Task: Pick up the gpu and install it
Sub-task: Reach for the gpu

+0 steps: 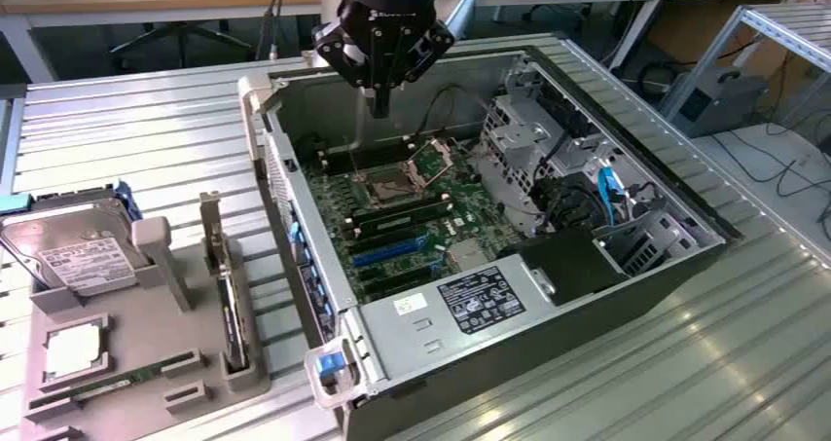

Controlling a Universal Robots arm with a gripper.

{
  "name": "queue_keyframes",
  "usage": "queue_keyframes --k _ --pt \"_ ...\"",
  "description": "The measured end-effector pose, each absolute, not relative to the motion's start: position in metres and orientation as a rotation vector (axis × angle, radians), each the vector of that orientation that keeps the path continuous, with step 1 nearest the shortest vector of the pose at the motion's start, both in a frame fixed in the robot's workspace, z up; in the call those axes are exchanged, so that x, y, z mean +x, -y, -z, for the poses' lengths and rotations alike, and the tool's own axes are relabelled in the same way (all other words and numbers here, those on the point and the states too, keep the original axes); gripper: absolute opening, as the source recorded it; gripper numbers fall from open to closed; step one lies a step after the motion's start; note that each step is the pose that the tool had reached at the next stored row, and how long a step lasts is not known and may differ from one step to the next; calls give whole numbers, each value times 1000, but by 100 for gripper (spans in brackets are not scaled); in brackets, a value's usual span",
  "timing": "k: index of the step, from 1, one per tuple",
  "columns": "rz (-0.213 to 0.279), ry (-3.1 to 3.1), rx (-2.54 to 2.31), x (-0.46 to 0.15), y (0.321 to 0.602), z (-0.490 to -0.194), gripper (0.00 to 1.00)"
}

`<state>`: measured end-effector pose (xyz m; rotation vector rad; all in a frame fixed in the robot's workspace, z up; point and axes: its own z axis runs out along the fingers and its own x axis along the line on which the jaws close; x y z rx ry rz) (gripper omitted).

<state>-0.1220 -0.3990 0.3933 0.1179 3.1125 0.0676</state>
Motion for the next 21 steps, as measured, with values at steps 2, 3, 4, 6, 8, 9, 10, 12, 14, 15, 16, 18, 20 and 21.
queue_keyframes --k 2,3,4,6,8,9,10,12,14,15,16,18,20,21 --pt "-68 -3112 118 -122 399 -393 11" --pt "-68 -3112 118 -122 399 -393 11" --pt "-68 -3112 118 -122 399 -393 11" --pt "-68 -3113 118 -122 399 -393 11" --pt "-68 -3113 118 -122 399 -393 11" --pt "-68 -3113 118 -122 399 -393 11" --pt "-68 -3113 118 -122 399 -393 11" --pt "-68 -3112 118 -122 399 -393 11" --pt "-68 -3112 118 -123 399 -393 11" --pt "-68 -3112 118 -124 399 -393 11" --pt "-68 -3112 118 -126 399 -393 11" --pt "-68 -3112 118 -137 399 -393 11" --pt "-68 -3113 118 -146 399 -393 11" --pt "-68 -3112 118 -149 399 -393 11"
